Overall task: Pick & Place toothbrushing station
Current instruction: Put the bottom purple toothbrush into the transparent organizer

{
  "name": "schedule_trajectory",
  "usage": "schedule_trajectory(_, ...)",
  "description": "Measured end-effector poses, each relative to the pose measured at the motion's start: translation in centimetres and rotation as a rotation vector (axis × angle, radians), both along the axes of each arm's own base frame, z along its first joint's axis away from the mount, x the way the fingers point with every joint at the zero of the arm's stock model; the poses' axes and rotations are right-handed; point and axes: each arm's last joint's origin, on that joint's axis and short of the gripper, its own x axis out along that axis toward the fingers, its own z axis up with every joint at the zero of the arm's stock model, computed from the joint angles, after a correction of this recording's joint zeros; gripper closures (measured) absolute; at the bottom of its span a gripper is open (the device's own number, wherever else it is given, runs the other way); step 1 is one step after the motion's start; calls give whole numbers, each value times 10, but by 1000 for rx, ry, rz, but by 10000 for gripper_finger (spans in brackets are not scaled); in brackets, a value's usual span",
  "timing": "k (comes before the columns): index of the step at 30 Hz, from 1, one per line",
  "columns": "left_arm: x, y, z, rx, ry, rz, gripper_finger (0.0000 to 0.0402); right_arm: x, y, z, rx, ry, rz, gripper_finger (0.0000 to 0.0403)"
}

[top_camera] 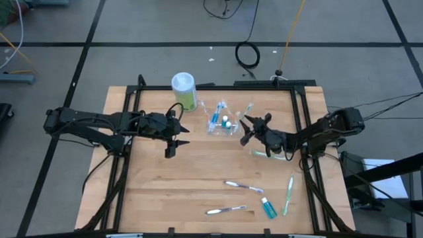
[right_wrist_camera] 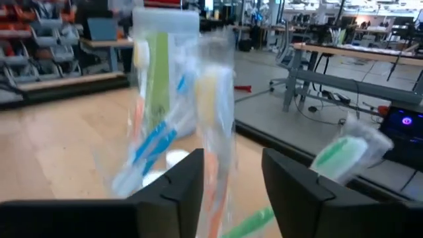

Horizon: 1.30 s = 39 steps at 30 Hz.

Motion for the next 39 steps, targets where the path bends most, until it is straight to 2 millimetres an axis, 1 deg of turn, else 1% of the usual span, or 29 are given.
schedule_trajectory(4,0,-1,0,-2,-1,-5,185,-4,5,15,2,-68,23,242)
schedule_trajectory(9,0,-5,0,-7,-4,-20,185,-10,16,32,10,-137,73,239)
schedule_trajectory(11,1,-8,1,-23,-16,-20,185,-12,21,33,9,-118,94,239)
schedule_trajectory(14,1,-12,3,-47,-38,-24,185,-15,28,30,16,-59,133,240)
schedule_trajectory(17,2,-18,5,-59,-68,-44,185,-15,40,24,68,-20,263,239)
schedule_trajectory(22,3,-31,10,-68,-120,-100,185,-16,60,16,133,76,614,241)
schedule_trajectory(25,8,-39,12,-106,-165,-115,185,-17,67,15,135,89,718,242)
schedule_trajectory(31,24,-53,9,-231,-223,-100,185,-16,68,21,136,33,730,243)
schedule_trajectory(36,39,-59,0,-273,-243,-89,185,-15,64,23,106,17,717,243)
schedule_trajectory(39,49,-61,-6,-267,-262,-92,185,-14,62,24,106,11,709,245)
